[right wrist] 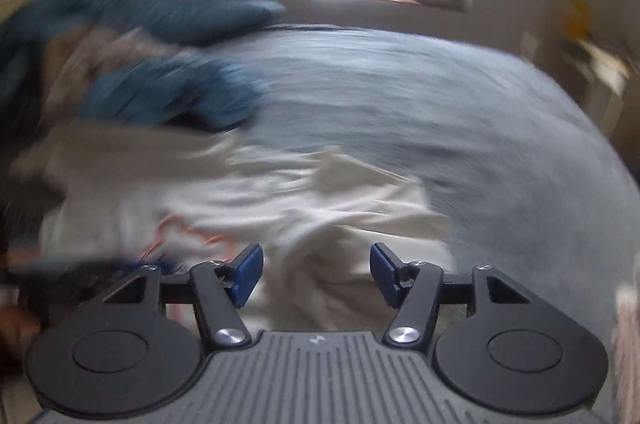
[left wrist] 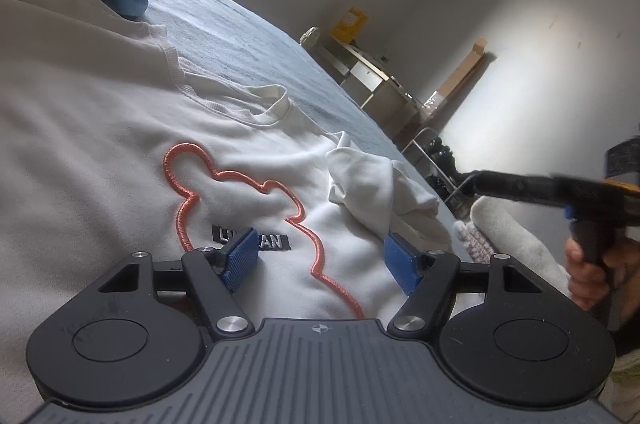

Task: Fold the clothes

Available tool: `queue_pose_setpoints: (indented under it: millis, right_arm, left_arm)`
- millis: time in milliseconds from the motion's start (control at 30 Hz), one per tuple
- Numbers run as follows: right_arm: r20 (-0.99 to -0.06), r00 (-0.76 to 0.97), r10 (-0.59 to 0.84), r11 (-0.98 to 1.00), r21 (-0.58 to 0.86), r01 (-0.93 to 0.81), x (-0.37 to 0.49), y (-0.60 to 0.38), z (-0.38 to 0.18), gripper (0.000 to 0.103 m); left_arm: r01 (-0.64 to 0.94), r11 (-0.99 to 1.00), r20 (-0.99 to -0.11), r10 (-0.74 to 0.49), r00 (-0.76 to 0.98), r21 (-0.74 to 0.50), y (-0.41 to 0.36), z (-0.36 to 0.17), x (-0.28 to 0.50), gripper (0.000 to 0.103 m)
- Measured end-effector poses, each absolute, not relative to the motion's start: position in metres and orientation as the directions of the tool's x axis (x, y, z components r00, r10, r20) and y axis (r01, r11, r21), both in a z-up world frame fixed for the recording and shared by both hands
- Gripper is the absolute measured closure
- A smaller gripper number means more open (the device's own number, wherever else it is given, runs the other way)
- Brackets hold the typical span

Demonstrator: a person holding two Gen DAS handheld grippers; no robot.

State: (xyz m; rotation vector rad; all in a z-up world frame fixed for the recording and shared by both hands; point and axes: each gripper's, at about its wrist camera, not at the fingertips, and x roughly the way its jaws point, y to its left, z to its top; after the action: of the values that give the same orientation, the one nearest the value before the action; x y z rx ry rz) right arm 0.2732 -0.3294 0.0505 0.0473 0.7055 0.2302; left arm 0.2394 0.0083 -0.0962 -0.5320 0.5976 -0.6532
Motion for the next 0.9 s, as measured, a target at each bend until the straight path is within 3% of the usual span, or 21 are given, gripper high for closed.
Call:
queue_pose_setpoints:
  millis: [133,200,300,367,500,700,900]
  right_arm:
    - [-0.683,0.694,0.227,0.889,0.436,0.139,0.313,-0.410,0.017,0.040]
    - [-0.689,0.678,0.254,0.816,0.529,0.232,0.332,-0.433,-0.004,0.040]
    - [-0.671,0.688,0.277,0.786,0.570,0.240,0.350,-0.439,-0.022,0.041]
    - [-0.677,0.673,0.298,0.793,0.568,0.220,0.360,-0.433,-0.027,0.049]
    - [-0.682,0.682,0.263,0.868,0.476,0.141,0.361,-0.409,-0.016,0.079]
    - [-0.577,0.776,0.254,0.941,0.332,-0.061,0.316,-0.366,0.046,0.085]
    - [-0.518,0.837,0.176,0.983,0.057,-0.172,0.267,-0.324,0.089,0.085]
  left_arm:
    - [0.399,0.671,-0.333,-0.691,0.642,-0.625,0.009,-0.097,0.240,0.033]
    - [0.400,0.667,-0.329,-0.693,0.641,-0.628,0.009,-0.098,0.241,0.033]
    - [0.401,0.661,-0.323,-0.698,0.640,-0.634,0.010,-0.099,0.242,0.033]
    - [0.402,0.657,-0.319,-0.700,0.639,-0.638,0.011,-0.099,0.242,0.032]
    - [0.403,0.648,-0.310,-0.706,0.637,-0.646,0.013,-0.101,0.243,0.032]
    - [0.405,0.639,-0.303,-0.711,0.634,-0.654,0.014,-0.101,0.244,0.032]
    - [0.405,0.640,-0.303,-0.711,0.634,-0.653,0.014,-0.101,0.244,0.032]
